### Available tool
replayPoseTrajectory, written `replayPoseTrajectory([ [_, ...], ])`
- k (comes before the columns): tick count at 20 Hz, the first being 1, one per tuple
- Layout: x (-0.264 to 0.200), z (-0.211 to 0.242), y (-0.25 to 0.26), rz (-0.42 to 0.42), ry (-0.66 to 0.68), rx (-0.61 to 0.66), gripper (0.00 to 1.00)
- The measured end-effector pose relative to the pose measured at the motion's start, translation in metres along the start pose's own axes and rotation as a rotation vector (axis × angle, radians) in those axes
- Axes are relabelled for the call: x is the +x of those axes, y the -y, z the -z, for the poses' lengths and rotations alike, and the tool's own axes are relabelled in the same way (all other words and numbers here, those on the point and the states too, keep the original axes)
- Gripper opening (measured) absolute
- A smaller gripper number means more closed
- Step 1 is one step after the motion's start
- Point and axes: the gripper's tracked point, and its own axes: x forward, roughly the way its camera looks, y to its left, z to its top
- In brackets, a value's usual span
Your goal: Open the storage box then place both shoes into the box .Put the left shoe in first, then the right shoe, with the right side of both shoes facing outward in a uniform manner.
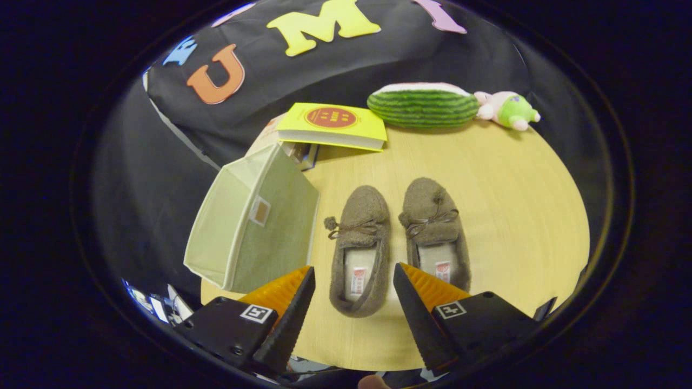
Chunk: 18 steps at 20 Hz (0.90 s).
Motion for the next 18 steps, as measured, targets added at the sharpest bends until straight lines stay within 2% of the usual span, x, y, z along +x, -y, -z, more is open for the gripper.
replayPoseTrajectory([
  [7, 0.059, 0.011, 0.017, 0.009, -0.148, 0.140, 0.83],
  [8, 0.064, 0.013, 0.019, 0.011, -0.161, 0.149, 0.76],
  [13, 0.077, 0.020, 0.023, 0.006, -0.254, 0.150, 0.56],
  [18, 0.075, 0.024, 0.033, 0.034, -0.311, 0.144, 0.26],
])
